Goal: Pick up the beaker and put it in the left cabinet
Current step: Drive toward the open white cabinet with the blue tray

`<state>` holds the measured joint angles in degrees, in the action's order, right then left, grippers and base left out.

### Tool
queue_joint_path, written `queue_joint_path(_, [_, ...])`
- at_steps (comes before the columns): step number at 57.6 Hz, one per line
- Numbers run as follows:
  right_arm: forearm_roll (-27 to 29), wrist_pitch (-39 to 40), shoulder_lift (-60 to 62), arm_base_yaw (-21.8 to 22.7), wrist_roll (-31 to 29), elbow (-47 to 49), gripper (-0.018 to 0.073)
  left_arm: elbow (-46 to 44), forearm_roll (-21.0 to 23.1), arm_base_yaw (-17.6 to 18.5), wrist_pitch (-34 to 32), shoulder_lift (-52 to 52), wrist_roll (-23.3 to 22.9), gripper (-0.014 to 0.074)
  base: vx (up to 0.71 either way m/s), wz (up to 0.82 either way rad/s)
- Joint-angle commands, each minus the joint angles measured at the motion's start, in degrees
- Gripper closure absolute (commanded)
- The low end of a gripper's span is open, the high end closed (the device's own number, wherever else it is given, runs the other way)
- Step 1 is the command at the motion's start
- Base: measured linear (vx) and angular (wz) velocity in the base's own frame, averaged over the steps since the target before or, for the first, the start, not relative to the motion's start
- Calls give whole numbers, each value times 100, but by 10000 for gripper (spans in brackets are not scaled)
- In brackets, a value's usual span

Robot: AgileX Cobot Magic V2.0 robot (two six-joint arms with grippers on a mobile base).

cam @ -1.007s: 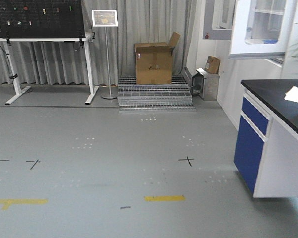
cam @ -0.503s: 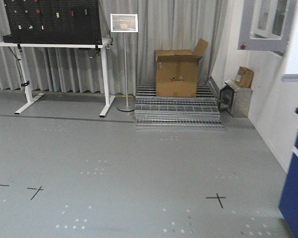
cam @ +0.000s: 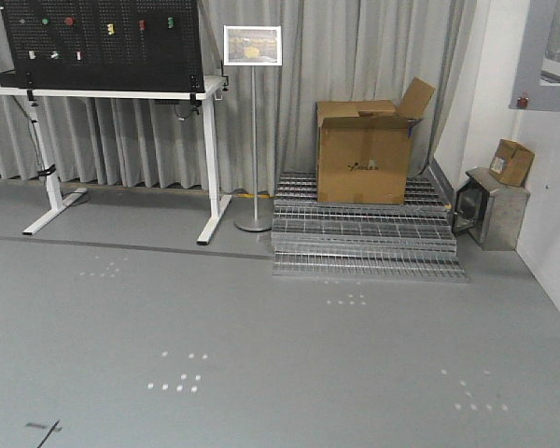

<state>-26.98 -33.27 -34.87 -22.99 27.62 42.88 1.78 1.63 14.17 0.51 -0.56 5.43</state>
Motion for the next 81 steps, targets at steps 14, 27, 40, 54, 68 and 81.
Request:
queue_joint_path(14, [-166, 426, 11, 7, -10, 162, 565, 94, 47, 32, -480, -100, -19, 596, 73, -2])
queue_joint_path(27, [-166, 426, 11, 7, -10, 162, 565, 94, 47, 32, -480, -100, -19, 596, 72, -2])
queue_joint_path(40, [-166, 426, 11, 7, -10, 162, 565, 94, 47, 32, -480, -100, -19, 596, 71, -2])
queue_joint_path(54, [-166, 426, 11, 7, -10, 162, 565, 94, 47, 32, -480, -100, -19, 596, 69, -13])
queue_joint_path(68, [-166, 426, 11, 7, -10, 162, 565, 94, 47, 32, -480, -100, -19, 596, 65, -31])
queue_joint_path(81, [-158, 426, 11, 7, -10, 162, 565, 94, 47, 32, -480, -100, -19, 596, 60, -44])
